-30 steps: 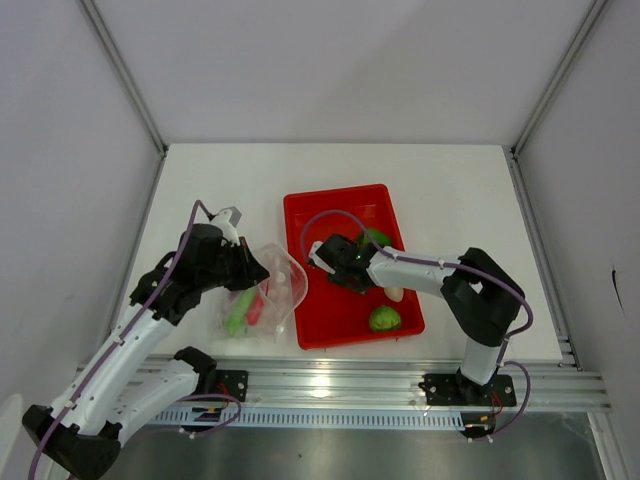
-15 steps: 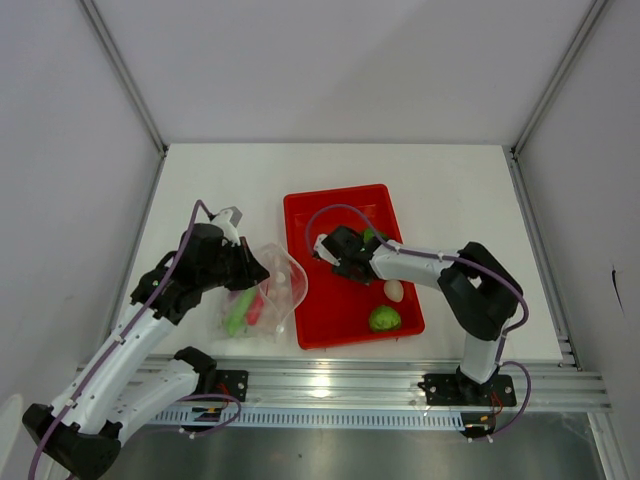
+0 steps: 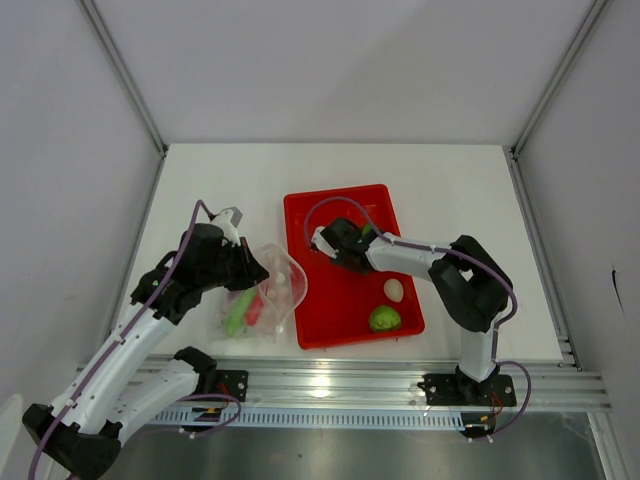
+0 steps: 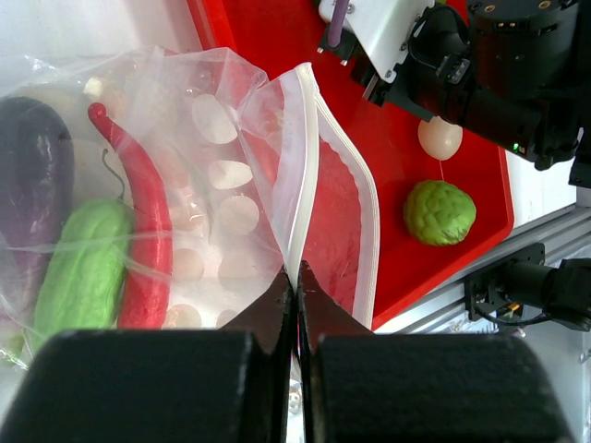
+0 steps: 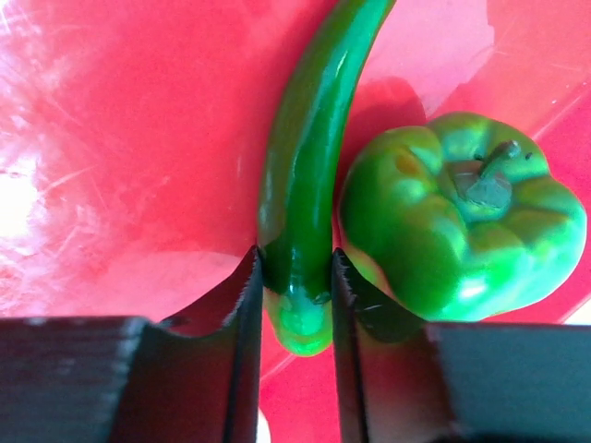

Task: Place the food in the zip-top bag and seal the zipper
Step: Pick up the fake vegetable from the bin.

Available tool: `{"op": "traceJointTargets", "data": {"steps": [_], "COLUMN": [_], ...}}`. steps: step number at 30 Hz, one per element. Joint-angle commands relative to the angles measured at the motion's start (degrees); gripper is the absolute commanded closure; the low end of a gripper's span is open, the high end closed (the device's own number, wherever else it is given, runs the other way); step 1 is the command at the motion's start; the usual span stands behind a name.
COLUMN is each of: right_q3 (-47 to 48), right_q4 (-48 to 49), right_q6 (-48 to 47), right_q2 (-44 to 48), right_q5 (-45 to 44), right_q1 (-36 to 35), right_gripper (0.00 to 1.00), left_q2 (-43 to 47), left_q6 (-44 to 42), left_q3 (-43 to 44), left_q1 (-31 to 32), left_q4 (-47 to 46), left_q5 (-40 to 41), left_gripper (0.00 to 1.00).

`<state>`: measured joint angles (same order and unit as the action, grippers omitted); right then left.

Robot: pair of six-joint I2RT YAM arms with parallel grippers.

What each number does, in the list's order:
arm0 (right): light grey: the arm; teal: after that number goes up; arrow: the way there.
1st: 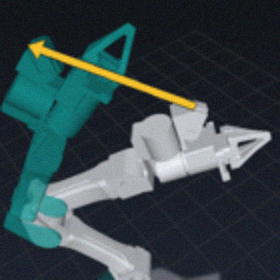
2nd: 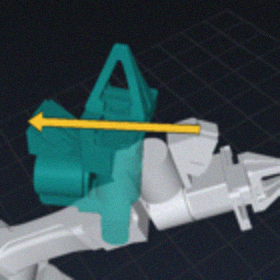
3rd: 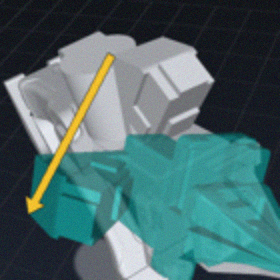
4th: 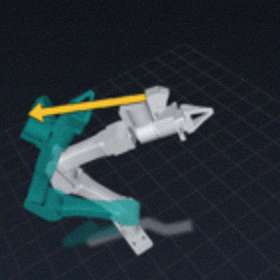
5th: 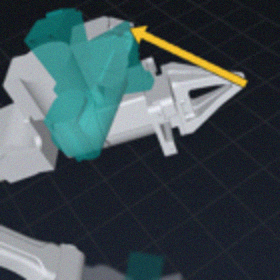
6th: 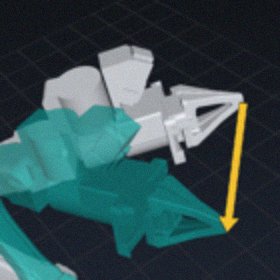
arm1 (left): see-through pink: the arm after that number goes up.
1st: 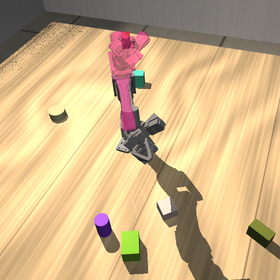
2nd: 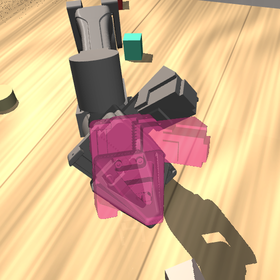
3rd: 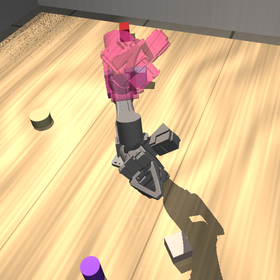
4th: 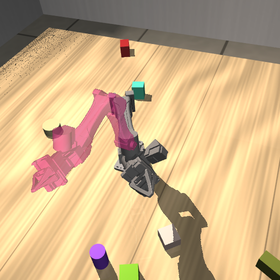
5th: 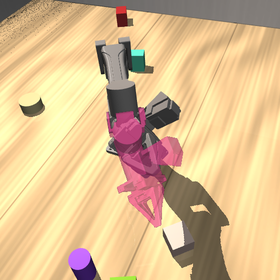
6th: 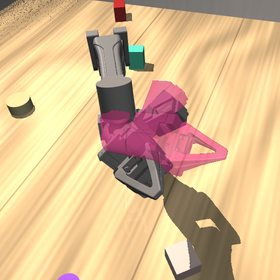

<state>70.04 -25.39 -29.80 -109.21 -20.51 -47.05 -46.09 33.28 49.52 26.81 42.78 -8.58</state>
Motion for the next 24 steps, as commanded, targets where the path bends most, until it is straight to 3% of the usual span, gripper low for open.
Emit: {"op": "traceJointTargets", "data": {"steps": [1,9,16,20,24], "right_q3": [0.19,1.41,3.53,3.35,6.5], "right_q4": [-1.77,-3.79,-7.04,-7.39,-11.16], "right_q6": [3.26,10.46,22.93,32.5,47.86], "right_q2": [-0.05,11.11,21.57,27.28,29.32], "right_q5": [6.8,11.36,16.01,19.72,26.81], "right_q1": [0.11,-0.76,-1.2,-1.99,-1.56], "right_gripper": [0.79,0.9,0.88,0.86,0.97], "left_q2": [0.21,-0.06,-0.58,-1.2,-2.25], "left_q6": [-1.46,-1.46,-1.2,-1.02,-1.02], "left_q3": [1.11,0.93,0.67,0.49,0.93], "left_q1": [-0.35,-0.35,-0.35,-0.35,-0.35], "left_q4": [-0.25,-0.68,-1.39,-2.18,-2.71], "left_q5": [0.76,0.58,0.41,-0.12,-0.47], "left_gripper": [1.0,0.99,0.99,0.99,0.99]}}
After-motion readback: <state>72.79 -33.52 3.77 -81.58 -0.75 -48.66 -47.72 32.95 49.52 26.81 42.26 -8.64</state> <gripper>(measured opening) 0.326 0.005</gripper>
